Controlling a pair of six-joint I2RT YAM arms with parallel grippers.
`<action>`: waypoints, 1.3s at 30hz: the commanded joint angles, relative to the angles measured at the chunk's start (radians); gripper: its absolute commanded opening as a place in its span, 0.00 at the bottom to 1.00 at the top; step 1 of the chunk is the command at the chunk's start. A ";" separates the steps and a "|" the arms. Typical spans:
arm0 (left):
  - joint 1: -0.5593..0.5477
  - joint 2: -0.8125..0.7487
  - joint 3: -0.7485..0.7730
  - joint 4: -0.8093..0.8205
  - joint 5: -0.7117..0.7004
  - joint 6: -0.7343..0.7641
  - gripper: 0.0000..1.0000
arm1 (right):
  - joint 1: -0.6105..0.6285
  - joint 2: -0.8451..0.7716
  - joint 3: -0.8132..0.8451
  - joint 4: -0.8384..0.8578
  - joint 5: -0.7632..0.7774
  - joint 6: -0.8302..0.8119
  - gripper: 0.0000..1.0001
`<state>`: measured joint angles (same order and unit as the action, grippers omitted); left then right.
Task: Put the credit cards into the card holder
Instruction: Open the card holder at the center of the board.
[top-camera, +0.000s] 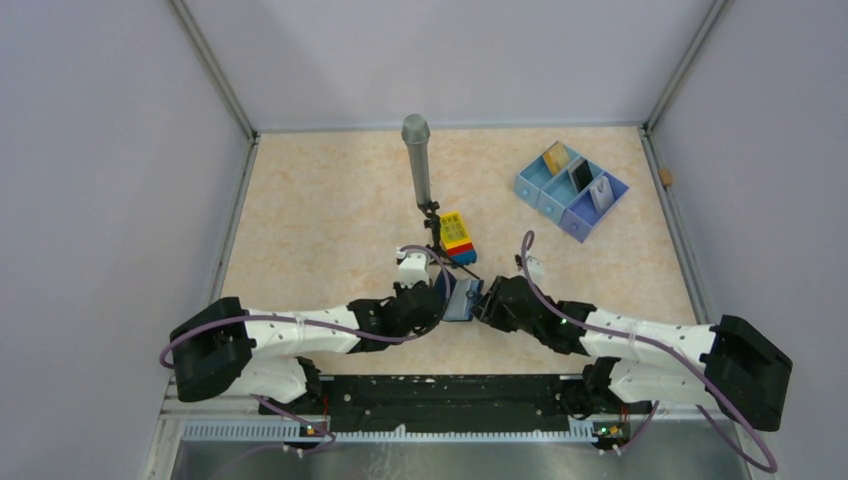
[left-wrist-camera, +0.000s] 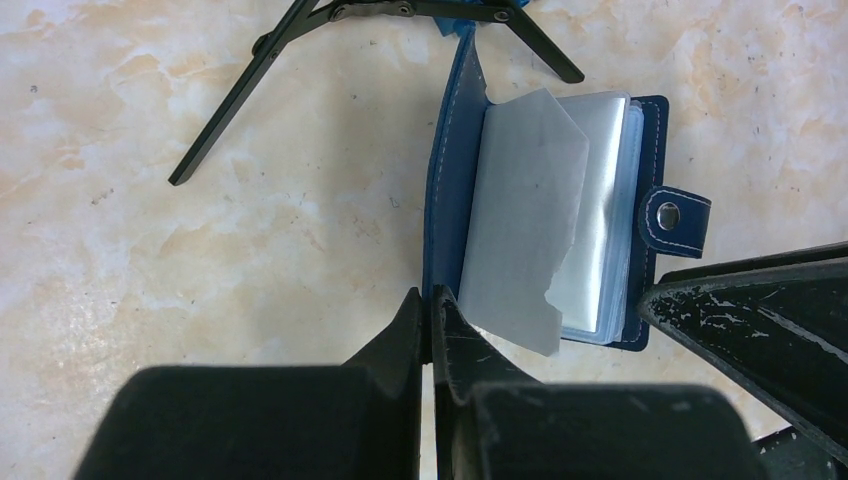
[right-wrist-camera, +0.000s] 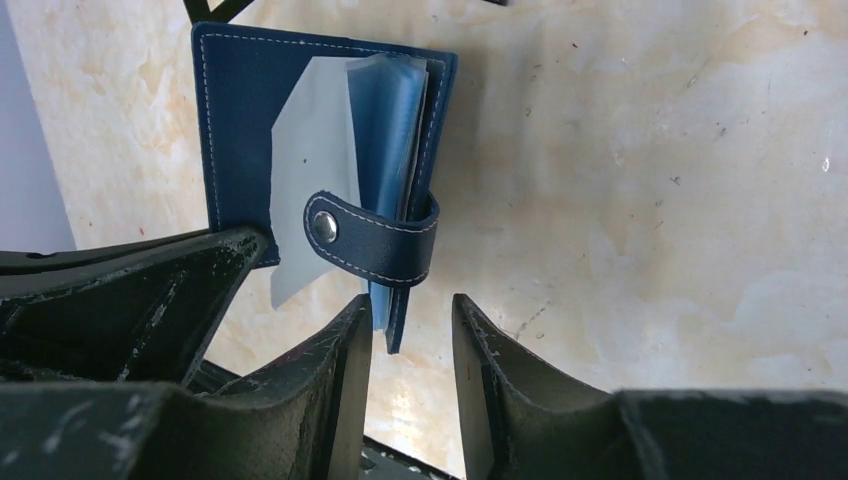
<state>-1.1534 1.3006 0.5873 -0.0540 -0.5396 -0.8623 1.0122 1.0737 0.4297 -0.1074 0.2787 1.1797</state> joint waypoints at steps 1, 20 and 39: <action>0.003 0.004 0.025 -0.009 0.005 -0.006 0.00 | 0.007 -0.020 -0.024 0.100 0.007 0.016 0.34; 0.009 -0.005 0.006 0.003 0.016 -0.014 0.00 | 0.008 0.075 -0.029 0.163 0.016 0.011 0.27; 0.018 -0.012 -0.021 0.041 0.050 -0.018 0.00 | 0.007 0.172 0.007 0.243 0.012 -0.023 0.30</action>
<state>-1.1416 1.3006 0.5850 -0.0463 -0.5140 -0.8665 1.0122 1.2255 0.4057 0.0864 0.2821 1.1744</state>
